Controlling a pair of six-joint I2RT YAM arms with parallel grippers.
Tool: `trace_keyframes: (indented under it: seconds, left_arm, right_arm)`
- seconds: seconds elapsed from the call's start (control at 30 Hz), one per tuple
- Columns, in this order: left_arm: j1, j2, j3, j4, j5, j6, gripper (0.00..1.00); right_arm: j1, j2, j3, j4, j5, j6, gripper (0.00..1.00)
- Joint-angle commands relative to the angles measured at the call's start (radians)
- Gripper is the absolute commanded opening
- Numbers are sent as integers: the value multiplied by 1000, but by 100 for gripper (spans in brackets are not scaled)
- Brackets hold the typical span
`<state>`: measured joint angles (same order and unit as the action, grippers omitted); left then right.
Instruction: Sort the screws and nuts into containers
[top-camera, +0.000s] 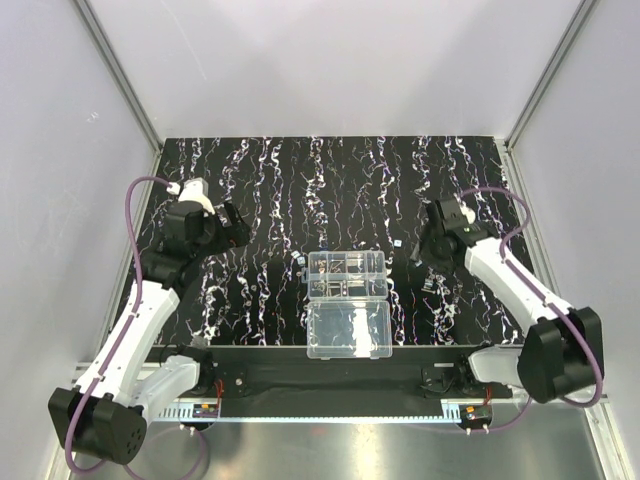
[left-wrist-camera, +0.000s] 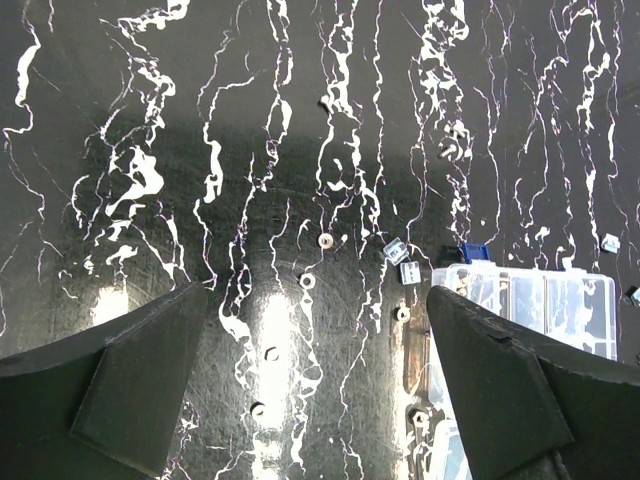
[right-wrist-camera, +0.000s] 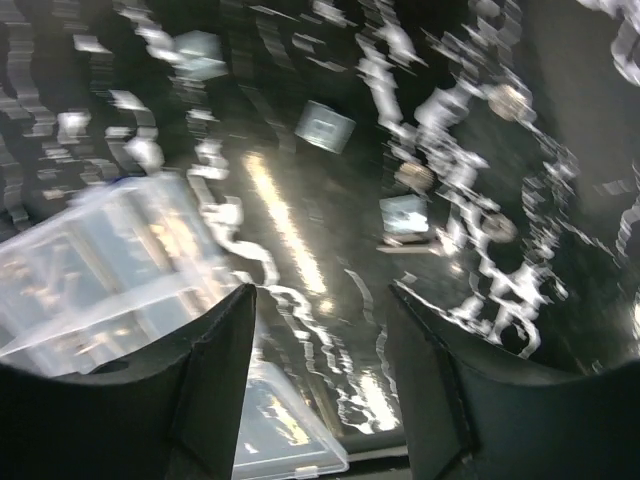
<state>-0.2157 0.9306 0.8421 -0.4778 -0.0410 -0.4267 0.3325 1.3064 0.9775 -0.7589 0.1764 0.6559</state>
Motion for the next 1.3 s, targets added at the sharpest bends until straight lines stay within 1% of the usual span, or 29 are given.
trace_keyframes:
  seconds: [0.0, 0.1, 0.2, 0.37, 0.47, 0.5, 0.63, 0.9, 1.07, 1.27]
  left_arm:
    - [4, -12, 0, 31, 26, -6, 99]
    - [4, -10, -1, 31, 30, -6, 99]
    - [6, -7, -1, 31, 32, -6, 99]
    - [6, -6, -3, 31, 27, -6, 99]
    - [4, -3, -1, 31, 26, -6, 99]
    - [4, -3, -1, 30, 26, -7, 99]
    - [4, 1, -1, 31, 26, -6, 99]
    - [4, 4, 0, 28, 23, -3, 99]
    - [6, 5, 0, 27, 15, -1, 99]
    - [6, 11, 2, 25, 13, -3, 99]
  right_arm:
    - [-41, -56, -81, 7, 6, 77, 62]
    - [-59, -41, -146, 41, 9, 106, 65]
    - [-66, 17, -186, 81, -28, 134, 64]
    - [-67, 56, -221, 95, -32, 177, 57]
    - [-67, 45, -244, 82, -20, 218, 56]
    - [-66, 36, -252, 85, -8, 226, 53]
    - [-67, 8, -264, 81, 43, 286, 51]
    - [-69, 57, -243, 89, 103, 287, 50]
    - [-69, 83, -241, 119, 92, 278, 47]
    - [-69, 100, -234, 139, 90, 260, 47]
